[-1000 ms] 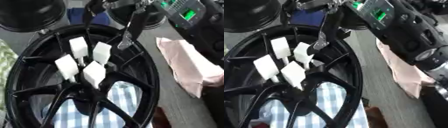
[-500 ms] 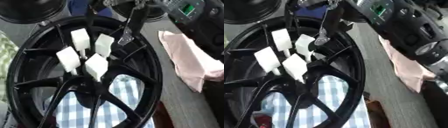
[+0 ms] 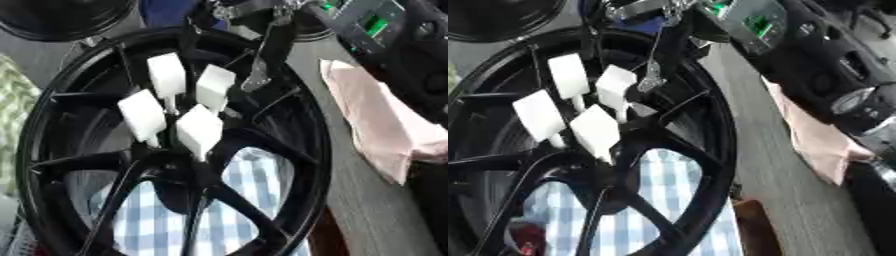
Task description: Pull the pin out of the wheel hub.
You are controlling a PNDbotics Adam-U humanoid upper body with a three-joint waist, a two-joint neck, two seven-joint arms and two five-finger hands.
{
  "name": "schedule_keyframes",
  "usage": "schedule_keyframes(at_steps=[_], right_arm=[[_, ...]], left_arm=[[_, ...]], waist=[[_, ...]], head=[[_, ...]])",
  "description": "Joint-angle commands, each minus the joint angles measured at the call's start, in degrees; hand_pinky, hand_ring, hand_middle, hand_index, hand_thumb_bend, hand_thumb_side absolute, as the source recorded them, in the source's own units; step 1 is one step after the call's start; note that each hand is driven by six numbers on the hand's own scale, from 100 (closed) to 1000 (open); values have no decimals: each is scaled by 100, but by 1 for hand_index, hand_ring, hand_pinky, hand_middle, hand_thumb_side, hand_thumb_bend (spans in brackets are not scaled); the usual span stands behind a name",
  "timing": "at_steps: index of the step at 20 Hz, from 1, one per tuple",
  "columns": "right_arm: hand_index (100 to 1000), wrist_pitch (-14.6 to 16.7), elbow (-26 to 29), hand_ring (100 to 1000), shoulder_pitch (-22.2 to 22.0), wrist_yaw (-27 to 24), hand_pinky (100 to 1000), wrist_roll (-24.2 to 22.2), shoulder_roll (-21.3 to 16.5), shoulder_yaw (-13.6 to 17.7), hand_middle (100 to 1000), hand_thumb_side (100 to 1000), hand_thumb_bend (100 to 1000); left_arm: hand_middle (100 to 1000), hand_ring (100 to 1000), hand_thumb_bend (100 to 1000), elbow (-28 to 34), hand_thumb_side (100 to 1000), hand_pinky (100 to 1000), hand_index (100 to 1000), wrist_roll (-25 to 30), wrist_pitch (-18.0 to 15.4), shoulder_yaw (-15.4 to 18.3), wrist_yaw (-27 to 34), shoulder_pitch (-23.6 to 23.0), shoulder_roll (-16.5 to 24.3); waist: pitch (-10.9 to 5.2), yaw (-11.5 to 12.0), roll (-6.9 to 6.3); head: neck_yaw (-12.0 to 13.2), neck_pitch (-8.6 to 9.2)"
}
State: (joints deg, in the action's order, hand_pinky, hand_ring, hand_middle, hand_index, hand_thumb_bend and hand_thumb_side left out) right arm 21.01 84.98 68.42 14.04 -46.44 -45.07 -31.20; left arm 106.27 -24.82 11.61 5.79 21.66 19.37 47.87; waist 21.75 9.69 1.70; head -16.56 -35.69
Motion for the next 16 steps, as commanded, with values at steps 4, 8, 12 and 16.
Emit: schedule_keyframes(at_steps=[4, 8, 12, 16], right_arm=[[817, 674, 3, 858, 53, -59, 921, -537, -123, 11, 831, 305, 466], [811, 737, -20, 854, 24, -23, 921, -552, -133, -36, 824, 277, 457], [762, 671, -120, 833, 11, 52, 919, -553, -123, -47, 777, 241, 449], [706, 480, -128, 817, 48, 14, 917, -553, -80, -56, 726, 210, 442]], left_arm=[[740, 761, 1000, 88, 628, 724, 799, 10, -6, 57, 19, 91, 244], [739, 760, 1000, 103, 627, 724, 799, 23, -8, 45, 22, 122, 249], [738, 759, 1000, 92, 626, 725, 798, 14, -4, 55, 26, 119, 244], [738, 759, 1000, 94, 627, 725, 798, 16, -4, 52, 25, 114, 246]], waist=[[13, 58, 82], [36, 87, 96], [39, 95, 89], [21, 79, 85]], head=[[-89, -29], [-153, -33], [-176, -55], [-188, -106]])
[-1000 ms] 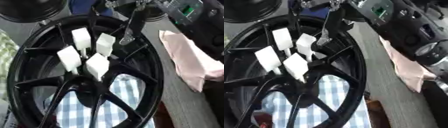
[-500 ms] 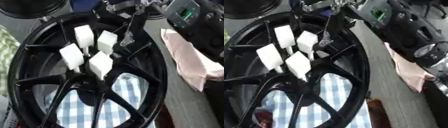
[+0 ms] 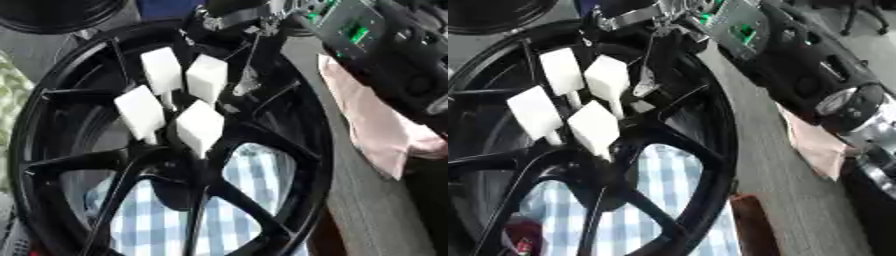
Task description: Pull the pin out of the wheel hub.
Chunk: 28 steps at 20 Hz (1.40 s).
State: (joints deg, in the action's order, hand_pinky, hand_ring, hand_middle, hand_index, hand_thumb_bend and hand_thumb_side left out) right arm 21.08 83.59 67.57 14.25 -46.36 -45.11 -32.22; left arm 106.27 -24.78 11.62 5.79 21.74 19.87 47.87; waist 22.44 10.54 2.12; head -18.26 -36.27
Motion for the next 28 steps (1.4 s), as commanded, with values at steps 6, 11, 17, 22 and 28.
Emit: schedule_keyframes(at_steps=[6, 11, 17, 22, 28], right_arm=[[642, 326, 18, 799, 133, -65, 917, -561, -67, -14, 653, 196, 440], [633, 249, -2, 792, 149, -135, 916, -561, -41, -9, 641, 199, 440], [623, 201, 58, 775, 162, -206, 913, -561, -42, -45, 616, 195, 436], [598, 47, 29, 751, 160, -332, 910, -561, -41, -56, 587, 201, 433], [569, -224, -7, 737, 172, -528, 908, -561, -40, -56, 553, 201, 428]], left_arm=[[737, 759, 1000, 85, 627, 726, 797, 17, 1, 48, 10, 55, 245], [737, 759, 1000, 79, 629, 726, 797, 9, -2, 55, 8, 41, 247], [737, 759, 1000, 77, 629, 726, 797, 16, -2, 52, 3, 35, 254], [737, 759, 1000, 69, 631, 726, 797, 9, -4, 59, 1, 17, 261], [737, 758, 1000, 54, 632, 727, 797, 11, -5, 56, -3, 2, 265]], waist=[[-63, -12, 59], [-78, -20, 64], [-97, -34, 81], [-125, -46, 89], [-185, -77, 102]], head=[[-52, -95], [-41, -135], [-37, -161], [-21, -203], [-3, -246]])
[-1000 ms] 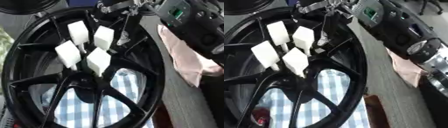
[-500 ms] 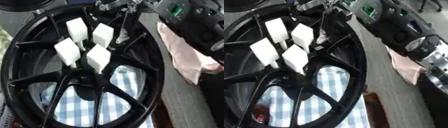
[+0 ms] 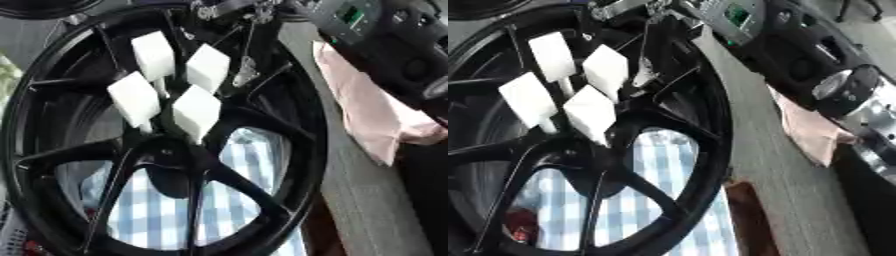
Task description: Pull the pin out of the wheel hub.
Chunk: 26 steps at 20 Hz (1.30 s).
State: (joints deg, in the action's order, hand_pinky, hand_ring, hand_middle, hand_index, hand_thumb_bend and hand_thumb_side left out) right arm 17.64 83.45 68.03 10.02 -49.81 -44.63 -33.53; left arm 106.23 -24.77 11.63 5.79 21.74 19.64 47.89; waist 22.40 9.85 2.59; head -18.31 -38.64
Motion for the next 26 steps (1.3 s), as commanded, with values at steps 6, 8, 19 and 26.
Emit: schedule_keyframes(at_steps=[6, 8, 19, 26], right_arm=[[534, -108, 12, 709, 131, -212, 901, -216, -106, 110, 512, 194, 424], [522, -172, 39, 701, 138, -240, 900, -216, -119, 142, 498, 184, 423], [497, -621, -45, 671, 217, -672, 899, -216, -223, 779, 472, 188, 427], [492, -783, -129, 664, 233, -856, 898, -160, -352, 1232, 467, 202, 429]], left_arm=[[737, 758, 1000, 50, 634, 727, 797, -5, -11, 67, -7, -3, 266], [737, 758, 1000, 50, 635, 727, 797, -8, -12, 68, -8, -11, 267], [737, 758, 1000, 45, 637, 727, 797, -35, -16, 82, -16, -63, 271], [736, 757, 1000, 38, 639, 727, 797, -53, -21, 99, -23, -106, 279]], waist=[[-237, -29, 58], [-256, -40, 57], [-350, -111, 33], [-398, -149, 26]], head=[[14, -31], [12, -37], [5, -90], [40, -105]])
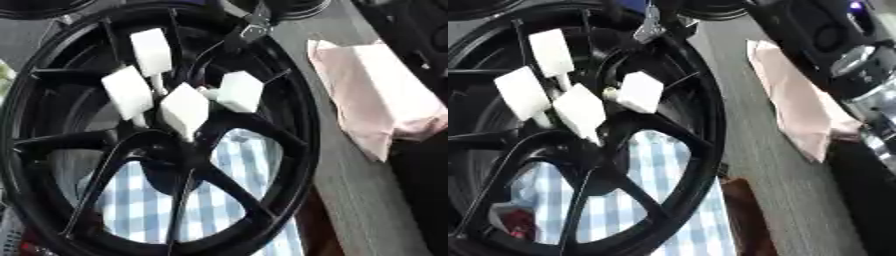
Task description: Pull the pin out of the wheel hub.
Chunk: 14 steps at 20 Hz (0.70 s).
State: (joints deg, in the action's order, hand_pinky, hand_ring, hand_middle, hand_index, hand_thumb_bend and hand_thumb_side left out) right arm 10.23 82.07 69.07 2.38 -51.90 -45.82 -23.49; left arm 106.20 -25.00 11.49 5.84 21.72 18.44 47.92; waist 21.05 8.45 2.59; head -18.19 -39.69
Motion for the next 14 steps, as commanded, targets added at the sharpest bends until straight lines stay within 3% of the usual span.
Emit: schedule_keyframes(at_steps=[1, 5, 10, 13, 14], right_arm=[[496, -40, 25, 664, 118, -86, 898, 97, -265, 288, 471, 197, 428], [575, -9, 191, 687, 4, -58, 891, 447, -450, 522, 556, 120, 414], [736, -76, 720, 783, -559, -50, 896, 1428, -965, 973, 725, 299, 476], [787, -277, 1197, 810, -1168, -62, 901, 2151, -1378, 1357, 759, 391, 300], [798, -352, 1374, 814, -1404, -107, 902, 2444, -1499, 1518, 766, 438, 204]], left_arm=[[736, 757, 1000, 41, 639, 727, 797, -35, -8, 98, -21, 11, 274], [736, 757, 1000, 42, 640, 726, 797, -42, -10, 100, -24, -11, 270], [735, 756, 1000, 40, 641, 726, 797, -70, -20, 125, -40, -76, 248], [735, 755, 1000, 37, 642, 726, 797, -100, -27, 149, -58, -108, 232], [735, 755, 1000, 40, 642, 726, 797, -106, -30, 153, -62, -113, 224]], waist=[[-267, -14, 25], [-298, -31, 11], [-355, -56, -12], [-382, -80, -31], [-386, -86, -39]], head=[[45, 3], [88, 31], [230, 113], [389, 150], [440, 148]])
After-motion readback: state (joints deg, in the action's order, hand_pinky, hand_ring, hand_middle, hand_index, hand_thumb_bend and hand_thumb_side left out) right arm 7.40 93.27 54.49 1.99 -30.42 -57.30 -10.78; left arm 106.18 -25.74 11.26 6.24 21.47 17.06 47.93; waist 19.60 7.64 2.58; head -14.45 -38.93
